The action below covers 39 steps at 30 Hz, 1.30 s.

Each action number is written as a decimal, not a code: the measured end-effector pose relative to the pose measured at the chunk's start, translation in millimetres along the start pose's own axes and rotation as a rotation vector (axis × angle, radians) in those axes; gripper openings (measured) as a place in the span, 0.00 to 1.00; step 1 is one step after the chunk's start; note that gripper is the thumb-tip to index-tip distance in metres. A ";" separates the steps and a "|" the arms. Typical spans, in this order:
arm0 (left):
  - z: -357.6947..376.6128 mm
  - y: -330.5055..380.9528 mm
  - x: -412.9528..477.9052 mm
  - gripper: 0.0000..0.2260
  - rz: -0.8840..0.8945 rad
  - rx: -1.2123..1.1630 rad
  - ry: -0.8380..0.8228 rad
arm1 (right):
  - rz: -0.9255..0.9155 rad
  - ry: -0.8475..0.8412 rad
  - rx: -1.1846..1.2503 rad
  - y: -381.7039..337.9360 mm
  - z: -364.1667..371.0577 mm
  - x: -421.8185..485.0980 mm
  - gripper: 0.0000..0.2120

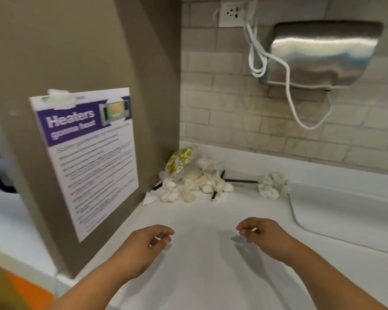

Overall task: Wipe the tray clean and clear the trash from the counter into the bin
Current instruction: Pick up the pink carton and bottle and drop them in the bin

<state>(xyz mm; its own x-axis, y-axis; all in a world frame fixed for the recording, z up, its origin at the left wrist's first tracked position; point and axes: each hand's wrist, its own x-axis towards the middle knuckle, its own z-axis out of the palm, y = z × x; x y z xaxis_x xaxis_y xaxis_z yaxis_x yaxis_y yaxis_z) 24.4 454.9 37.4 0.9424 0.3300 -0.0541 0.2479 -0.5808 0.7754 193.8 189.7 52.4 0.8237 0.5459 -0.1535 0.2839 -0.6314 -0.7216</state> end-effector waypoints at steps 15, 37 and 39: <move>70.9 64.3 105.7 0.09 0.071 0.105 -0.100 | 0.035 0.118 -0.459 80.8 -90.0 123.8 0.20; 138.4 89.2 165.1 0.27 0.366 0.061 -0.199 | 0.066 -0.136 0.549 70.0 -62.1 118.2 0.14; 145.2 95.4 168.0 0.27 0.395 -0.001 -0.194 | 0.080 -0.190 0.713 67.5 -57.3 113.3 0.16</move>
<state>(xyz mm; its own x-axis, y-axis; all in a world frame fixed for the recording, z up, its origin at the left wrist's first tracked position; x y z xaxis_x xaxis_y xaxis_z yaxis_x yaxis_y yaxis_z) 239.0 346.8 10.9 0.9895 -0.0630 0.1299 -0.1402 -0.6336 0.7608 334.4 177.4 25.0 0.7108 0.6400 -0.2918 -0.2146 -0.1978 -0.9565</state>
